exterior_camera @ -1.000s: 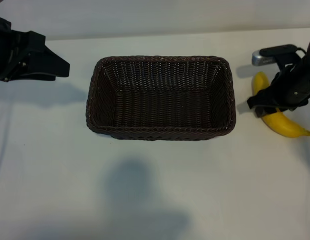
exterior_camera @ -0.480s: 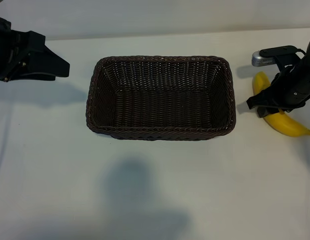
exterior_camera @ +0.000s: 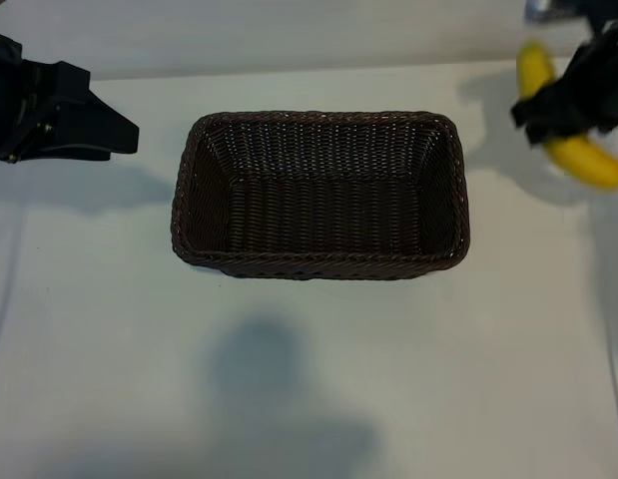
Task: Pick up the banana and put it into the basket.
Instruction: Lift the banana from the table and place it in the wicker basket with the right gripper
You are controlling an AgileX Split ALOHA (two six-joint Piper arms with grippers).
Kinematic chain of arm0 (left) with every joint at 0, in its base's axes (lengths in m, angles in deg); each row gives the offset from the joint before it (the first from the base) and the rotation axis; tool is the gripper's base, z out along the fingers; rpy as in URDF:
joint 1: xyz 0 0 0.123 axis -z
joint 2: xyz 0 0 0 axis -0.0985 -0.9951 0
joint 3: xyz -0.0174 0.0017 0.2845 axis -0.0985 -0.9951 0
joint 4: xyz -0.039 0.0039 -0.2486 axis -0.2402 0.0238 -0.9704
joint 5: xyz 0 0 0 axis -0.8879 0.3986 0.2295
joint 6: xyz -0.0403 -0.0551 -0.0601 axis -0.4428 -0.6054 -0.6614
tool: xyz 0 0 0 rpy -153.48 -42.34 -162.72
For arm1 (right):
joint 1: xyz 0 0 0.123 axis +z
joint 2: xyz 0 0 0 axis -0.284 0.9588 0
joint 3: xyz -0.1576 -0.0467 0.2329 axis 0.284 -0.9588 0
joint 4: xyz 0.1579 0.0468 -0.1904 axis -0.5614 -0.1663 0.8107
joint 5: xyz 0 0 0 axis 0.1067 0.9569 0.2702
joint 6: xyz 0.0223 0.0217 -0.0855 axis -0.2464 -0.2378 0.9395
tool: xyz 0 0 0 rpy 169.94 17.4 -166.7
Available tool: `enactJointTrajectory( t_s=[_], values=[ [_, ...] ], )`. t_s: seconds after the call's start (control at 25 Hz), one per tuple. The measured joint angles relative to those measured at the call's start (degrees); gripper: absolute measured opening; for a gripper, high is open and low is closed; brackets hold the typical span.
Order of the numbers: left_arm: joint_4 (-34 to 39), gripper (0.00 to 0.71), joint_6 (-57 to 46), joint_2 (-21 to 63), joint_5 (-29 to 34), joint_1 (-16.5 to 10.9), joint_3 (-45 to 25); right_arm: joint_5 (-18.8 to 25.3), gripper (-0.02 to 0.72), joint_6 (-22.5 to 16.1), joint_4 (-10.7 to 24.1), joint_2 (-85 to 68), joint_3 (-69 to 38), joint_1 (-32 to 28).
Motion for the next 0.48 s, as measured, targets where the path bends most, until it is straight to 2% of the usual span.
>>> enactJointTrajectory(
  t_s=[0.08, 0.16, 0.28, 0.36, 0.48],
  values=[
    [-0.05, 0.400, 0.00, 0.00, 0.00, 0.00, 0.00, 0.99, 0.422, -0.04, -0.55, -2.65, 0.00, 0.00],
    [-0.05, 0.400, 0.00, 0.00, 0.00, 0.00, 0.00, 2.12, 0.422, 0.85, -3.18, -4.82, 0.00, 0.00],
    [-0.11, 0.400, 0.00, 0.00, 0.00, 0.00, 0.00, 4.83, 0.422, 6.93, -12.88, -7.45, 0.00, 0.00],
    [-0.18, 0.400, 0.00, 0.00, 0.00, 0.00, 0.00, 7.12, 0.422, 12.25, -20.62, -8.34, 0.00, 0.26],
    [-0.22, 0.400, 0.00, 0.00, 0.00, 0.00, 0.00, 8.67, 0.422, 17.98, -26.36, -8.40, 0.00, 2.76]
  ],
)
